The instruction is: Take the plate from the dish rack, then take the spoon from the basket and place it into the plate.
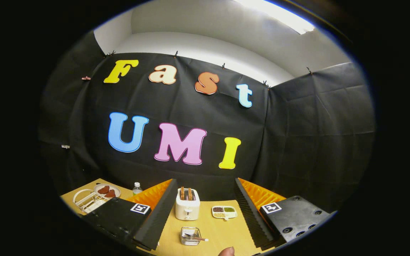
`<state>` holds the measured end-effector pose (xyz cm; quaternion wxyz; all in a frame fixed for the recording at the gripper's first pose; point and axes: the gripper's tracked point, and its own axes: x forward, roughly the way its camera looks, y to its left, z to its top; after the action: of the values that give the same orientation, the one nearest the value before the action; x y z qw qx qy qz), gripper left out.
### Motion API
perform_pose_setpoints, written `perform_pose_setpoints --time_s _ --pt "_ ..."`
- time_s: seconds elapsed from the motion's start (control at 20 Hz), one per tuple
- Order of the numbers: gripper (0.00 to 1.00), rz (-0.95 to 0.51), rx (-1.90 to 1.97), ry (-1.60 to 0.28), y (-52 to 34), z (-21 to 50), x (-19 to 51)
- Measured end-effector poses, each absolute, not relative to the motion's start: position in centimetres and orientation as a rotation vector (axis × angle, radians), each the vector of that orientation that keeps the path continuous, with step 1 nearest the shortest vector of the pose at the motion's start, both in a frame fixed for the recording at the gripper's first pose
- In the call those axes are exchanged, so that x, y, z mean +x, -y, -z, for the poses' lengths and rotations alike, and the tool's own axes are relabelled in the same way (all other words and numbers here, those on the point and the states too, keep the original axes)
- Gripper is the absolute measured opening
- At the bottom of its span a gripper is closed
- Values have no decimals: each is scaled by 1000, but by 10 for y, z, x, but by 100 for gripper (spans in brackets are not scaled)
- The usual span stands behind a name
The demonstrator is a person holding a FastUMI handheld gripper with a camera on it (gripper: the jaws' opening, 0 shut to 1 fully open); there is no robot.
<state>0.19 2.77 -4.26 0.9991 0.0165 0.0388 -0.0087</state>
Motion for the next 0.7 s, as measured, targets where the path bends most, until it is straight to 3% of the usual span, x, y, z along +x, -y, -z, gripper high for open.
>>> perform_pose_setpoints --time_s 0.3,0.7 --pt "97 -2 -14 -109 -29 56 10" --pt "97 -231 -115 -143 -99 74 21"
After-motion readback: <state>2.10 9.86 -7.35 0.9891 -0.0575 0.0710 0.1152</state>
